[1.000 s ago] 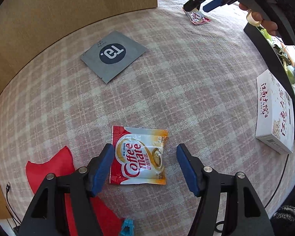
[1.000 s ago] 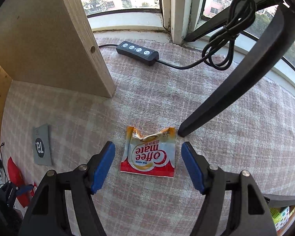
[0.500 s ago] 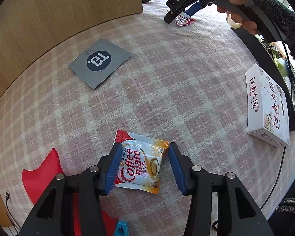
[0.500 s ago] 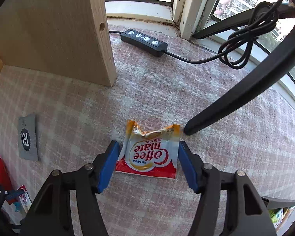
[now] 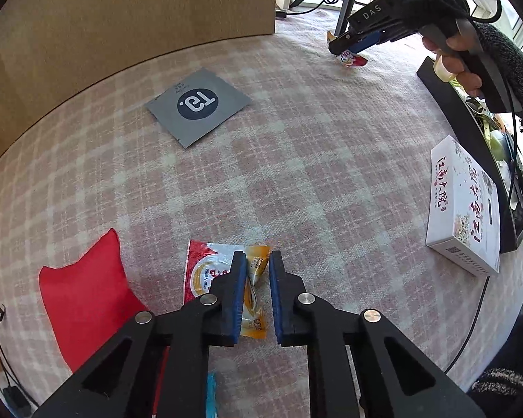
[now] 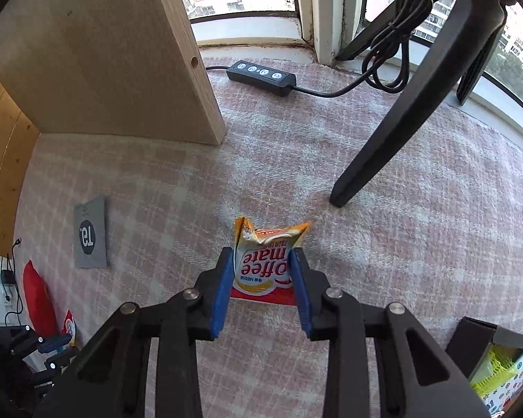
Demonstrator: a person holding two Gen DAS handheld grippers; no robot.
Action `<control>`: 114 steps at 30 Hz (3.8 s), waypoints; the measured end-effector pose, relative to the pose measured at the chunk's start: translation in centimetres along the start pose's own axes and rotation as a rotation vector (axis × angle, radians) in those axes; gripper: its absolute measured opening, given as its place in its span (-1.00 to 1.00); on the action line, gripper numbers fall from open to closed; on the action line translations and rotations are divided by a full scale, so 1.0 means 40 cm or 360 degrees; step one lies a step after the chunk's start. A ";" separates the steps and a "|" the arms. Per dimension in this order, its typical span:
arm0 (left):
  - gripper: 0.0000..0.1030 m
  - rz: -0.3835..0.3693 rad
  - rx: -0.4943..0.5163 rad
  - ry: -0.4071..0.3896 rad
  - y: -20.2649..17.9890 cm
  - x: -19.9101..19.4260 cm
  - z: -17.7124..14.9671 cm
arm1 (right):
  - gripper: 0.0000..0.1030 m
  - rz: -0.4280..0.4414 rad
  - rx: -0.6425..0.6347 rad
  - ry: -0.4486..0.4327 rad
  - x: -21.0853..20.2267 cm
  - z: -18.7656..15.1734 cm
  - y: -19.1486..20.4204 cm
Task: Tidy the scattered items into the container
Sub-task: 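Carry both sachets over the black tray and open both tools, then reach the left tool to the blue clothespin and the right to the grey card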
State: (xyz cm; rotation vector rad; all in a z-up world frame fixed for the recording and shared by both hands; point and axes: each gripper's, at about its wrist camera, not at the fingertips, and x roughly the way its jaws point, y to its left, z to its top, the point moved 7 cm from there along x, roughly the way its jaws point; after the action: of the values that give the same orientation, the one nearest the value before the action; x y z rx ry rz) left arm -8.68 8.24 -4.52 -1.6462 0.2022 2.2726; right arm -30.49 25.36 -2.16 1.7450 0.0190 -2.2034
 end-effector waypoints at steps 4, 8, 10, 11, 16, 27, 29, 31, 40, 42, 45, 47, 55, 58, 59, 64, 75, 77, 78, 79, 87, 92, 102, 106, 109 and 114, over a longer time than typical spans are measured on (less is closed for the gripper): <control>-0.86 -0.0038 -0.0087 -0.0081 0.066 -0.056 0.012 | -0.39 0.0050 -0.0003 -0.0049 -0.053 -0.024 -0.004; -0.86 -0.0068 -0.0106 -0.0169 0.092 -0.134 0.063 | -0.39 0.0112 -0.0010 -0.0103 -0.124 -0.053 -0.006; -0.86 -0.0088 -0.0097 -0.0215 0.076 -0.145 0.105 | -0.39 0.0130 -0.0012 -0.0127 -0.168 -0.074 -0.011; -0.86 -0.0096 -0.0084 -0.0236 0.061 -0.153 0.123 | -0.39 0.0132 -0.0014 -0.0138 -0.177 -0.049 -0.010; -0.86 -0.0149 0.0012 -0.0324 -0.046 -0.194 0.189 | -0.39 0.0117 -0.0005 -0.0211 -0.285 -0.119 -0.079; -0.86 -0.0424 0.0394 -0.0430 -0.453 -0.223 0.338 | -0.39 -0.0072 0.0253 -0.0352 -0.554 -0.418 -0.387; -0.86 -0.0475 0.0462 -0.0442 -0.537 -0.223 0.363 | -0.39 -0.0114 0.0334 -0.0354 -0.576 -0.482 -0.452; -0.86 -0.0529 0.0528 -0.0445 -0.618 -0.219 0.386 | -0.39 -0.0171 0.0419 -0.0347 -0.588 -0.545 -0.514; -0.83 -0.0617 0.0726 -0.0471 -0.884 -0.202 0.472 | -0.02 -0.0297 0.0701 -0.0352 -0.619 -0.733 -0.698; -0.19 -0.0603 0.0702 -0.0442 -0.901 -0.186 0.491 | 0.16 -0.0314 0.0738 -0.0372 -0.631 -0.747 -0.713; -0.05 -0.0605 0.0639 -0.0435 -0.891 -0.175 0.504 | 0.19 -0.0343 0.0722 -0.0399 -0.644 -0.751 -0.713; -0.05 -0.0573 0.0629 -0.0440 -0.870 -0.174 0.501 | 0.19 -0.0360 0.0717 -0.0409 -0.646 -0.747 -0.709; -0.10 -0.0496 0.0486 -0.0477 -0.724 -0.212 0.464 | 0.19 -0.0221 0.0511 -0.0392 -0.600 -0.650 -0.592; -0.10 -0.0401 0.0398 -0.0528 -0.633 -0.240 0.432 | 0.19 -0.0113 0.0317 -0.0381 -0.574 -0.583 -0.497; -0.10 -0.0364 0.0361 -0.0540 -0.597 -0.248 0.417 | 0.19 -0.0079 0.0247 -0.0378 -0.565 -0.560 -0.460; -0.09 -0.0164 0.0123 -0.0534 -0.372 -0.270 0.307 | 0.19 0.0032 -0.0091 -0.0310 -0.500 -0.448 -0.265; -0.06 0.0187 -0.0479 -0.0307 0.073 -0.224 -0.083 | 0.30 0.0168 -0.0429 -0.0142 -0.286 -0.265 0.141; -0.06 0.0190 -0.0505 -0.0285 0.096 -0.210 -0.124 | 0.30 0.0199 -0.0449 -0.0125 -0.249 -0.231 0.206; -0.06 0.0195 -0.0517 -0.0277 0.105 -0.201 -0.137 | 0.30 0.0205 -0.0440 -0.0117 -0.232 -0.214 0.232; -0.06 0.0197 -0.0529 -0.0268 0.114 -0.192 -0.147 | 0.30 0.0212 -0.0432 -0.0106 -0.214 -0.197 0.257; -0.06 0.0153 -0.0537 -0.0212 0.154 -0.118 -0.162 | 0.30 0.0158 -0.0373 0.0012 -0.055 -0.074 0.396; -0.15 0.0083 -0.0535 -0.0204 0.153 -0.093 -0.172 | 0.30 0.0139 -0.0232 0.0093 0.051 0.005 0.418; -0.40 -0.0019 -0.0530 -0.0222 0.152 -0.066 -0.167 | 0.30 0.0063 -0.0153 0.0191 0.176 0.079 0.454; -0.40 -0.0033 -0.0533 -0.0220 0.159 -0.057 -0.167 | 0.30 0.0026 -0.0182 0.0190 0.188 0.085 0.479; -0.45 -0.0036 -0.0533 -0.0215 0.157 -0.057 -0.167 | 0.30 -0.0029 -0.0199 0.0177 0.196 0.089 0.495; -0.47 -0.0041 -0.0538 -0.0211 0.161 -0.054 -0.172 | 0.30 -0.0174 -0.0281 0.0132 0.208 0.102 0.523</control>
State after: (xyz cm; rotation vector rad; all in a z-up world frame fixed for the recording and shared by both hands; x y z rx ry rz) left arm -4.11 -0.25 -5.19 -1.6271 -0.2470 2.4895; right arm -30.48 2.64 -5.04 1.7729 0.3260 -2.1289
